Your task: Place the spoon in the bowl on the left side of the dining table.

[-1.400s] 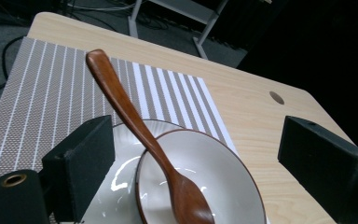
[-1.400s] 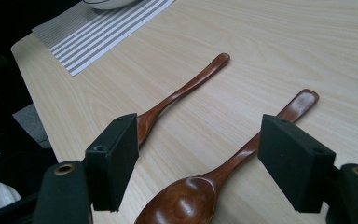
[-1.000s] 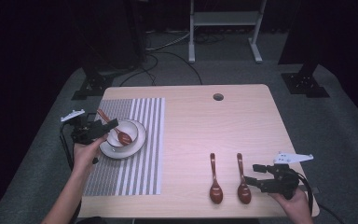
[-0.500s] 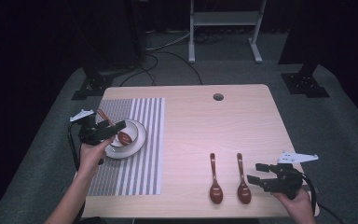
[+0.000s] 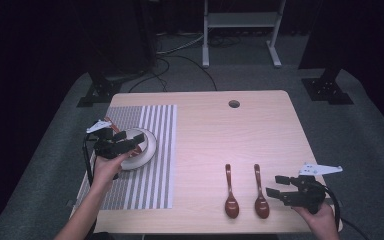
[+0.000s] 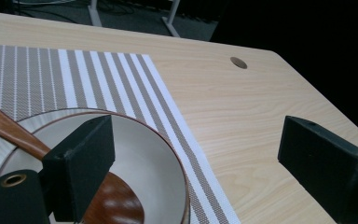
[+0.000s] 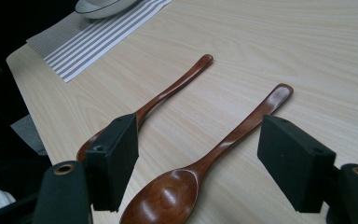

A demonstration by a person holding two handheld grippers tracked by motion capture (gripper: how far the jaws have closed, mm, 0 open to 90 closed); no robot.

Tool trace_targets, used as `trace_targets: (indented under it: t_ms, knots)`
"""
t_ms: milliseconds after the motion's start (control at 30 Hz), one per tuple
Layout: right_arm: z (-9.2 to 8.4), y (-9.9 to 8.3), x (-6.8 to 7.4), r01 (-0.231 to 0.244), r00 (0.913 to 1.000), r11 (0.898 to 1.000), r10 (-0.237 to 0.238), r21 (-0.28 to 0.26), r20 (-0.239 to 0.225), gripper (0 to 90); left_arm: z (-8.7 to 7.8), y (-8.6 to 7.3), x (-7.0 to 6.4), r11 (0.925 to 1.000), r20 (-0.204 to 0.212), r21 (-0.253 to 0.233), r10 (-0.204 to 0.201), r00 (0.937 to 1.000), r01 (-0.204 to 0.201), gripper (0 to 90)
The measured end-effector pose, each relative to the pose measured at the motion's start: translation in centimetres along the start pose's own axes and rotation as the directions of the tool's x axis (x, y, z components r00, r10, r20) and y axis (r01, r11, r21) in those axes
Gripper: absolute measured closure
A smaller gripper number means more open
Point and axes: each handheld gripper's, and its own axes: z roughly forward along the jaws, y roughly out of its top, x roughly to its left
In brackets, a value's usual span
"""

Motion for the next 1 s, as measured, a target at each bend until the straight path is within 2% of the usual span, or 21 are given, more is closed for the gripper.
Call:
trace_targets:
  t_ms: [467, 1000]
  knots:
    - [-0.2, -0.2, -0.1, -0.005, 1.0000, 1.000, 0.005, -0.002, 0.004, 27.7, 0.7, -0.6, -1.6, 0.9994, 0.036, 0.019, 0.026, 0.9990, -0.027, 9.8]
    - [-0.2, -0.4, -0.1, -0.005, 1.0000, 1.000, 0.005, 0.002, 0.004, 27.8, 1.5, -1.1, -3.9, 0.9960, 0.082, 0.040, 0.077, 0.9937, -0.080, 9.9]
